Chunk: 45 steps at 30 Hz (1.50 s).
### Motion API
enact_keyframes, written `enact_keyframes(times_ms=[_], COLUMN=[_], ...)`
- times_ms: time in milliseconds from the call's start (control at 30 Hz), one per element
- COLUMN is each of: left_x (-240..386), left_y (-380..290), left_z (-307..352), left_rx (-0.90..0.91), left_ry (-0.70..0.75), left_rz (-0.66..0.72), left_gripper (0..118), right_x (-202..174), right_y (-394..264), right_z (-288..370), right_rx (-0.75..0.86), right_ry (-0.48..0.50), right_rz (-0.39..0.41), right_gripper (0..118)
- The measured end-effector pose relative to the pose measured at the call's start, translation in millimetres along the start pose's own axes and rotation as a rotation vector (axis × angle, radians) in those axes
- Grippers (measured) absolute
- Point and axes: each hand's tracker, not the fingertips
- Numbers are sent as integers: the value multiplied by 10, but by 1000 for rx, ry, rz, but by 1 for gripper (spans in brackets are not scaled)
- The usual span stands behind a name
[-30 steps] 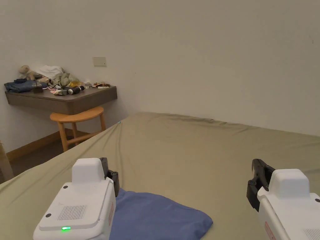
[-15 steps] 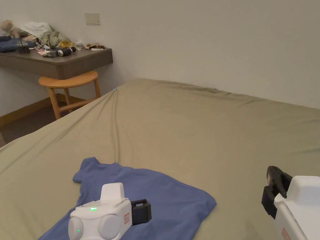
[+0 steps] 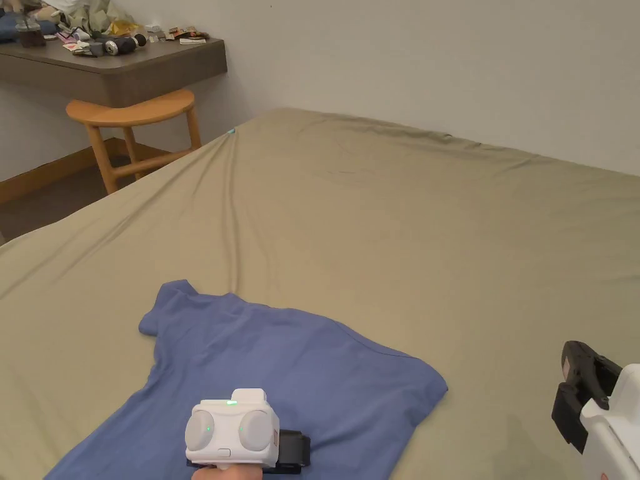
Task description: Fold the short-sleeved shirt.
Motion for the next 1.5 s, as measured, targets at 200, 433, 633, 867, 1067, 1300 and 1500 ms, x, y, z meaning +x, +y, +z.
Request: enact_keyframes(times_ms=[200, 433, 633, 867, 1067, 1300, 1500], left_x=[32, -128, 2, -88, 328, 1304, 2435], left_y=[-31, -343, -578, -670, -591, -828, -1316], left_z=[200, 97, 494, 1329, 2427, 3101, 2919], left_rx=[57, 232, 571, 915, 1308, 1458, 1272], left_ry=[-13, 55, 160, 117, -19, -480, -745], left_rz=[-56, -44, -101, 15, -111, -305, -534], left_gripper=[69, 0, 0, 0, 0, 0, 0], right_x=[33, 109, 133, 233, 456, 1049, 1645], right_y=[-21, -43, -3, 109, 200, 238, 66], right_z=[28, 97, 229, 493, 889, 1620, 2296], right_rx=[11, 17, 43, 99, 172, 252, 253], right_ry=[4, -22, -55, -84, -118, -256, -445], right_rz=[3, 1, 6, 4, -24, -79, -49], right_gripper=[1, 1, 1, 1, 1, 1, 1])
